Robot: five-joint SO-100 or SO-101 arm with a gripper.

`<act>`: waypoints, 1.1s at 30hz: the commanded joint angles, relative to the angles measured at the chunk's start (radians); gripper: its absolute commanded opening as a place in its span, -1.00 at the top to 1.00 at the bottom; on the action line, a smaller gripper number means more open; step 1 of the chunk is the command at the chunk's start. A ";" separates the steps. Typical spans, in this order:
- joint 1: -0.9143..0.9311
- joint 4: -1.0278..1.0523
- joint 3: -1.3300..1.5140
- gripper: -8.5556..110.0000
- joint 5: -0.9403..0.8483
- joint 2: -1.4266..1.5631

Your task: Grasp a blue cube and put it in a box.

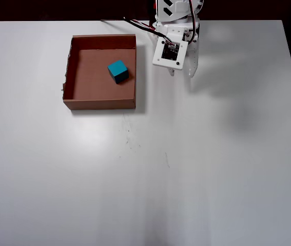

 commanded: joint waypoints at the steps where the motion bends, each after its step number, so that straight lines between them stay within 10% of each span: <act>1: -0.009 -0.012 0.015 0.60 0.002 0.034; 33: -0.020 -0.034 0.198 0.58 0.012 0.163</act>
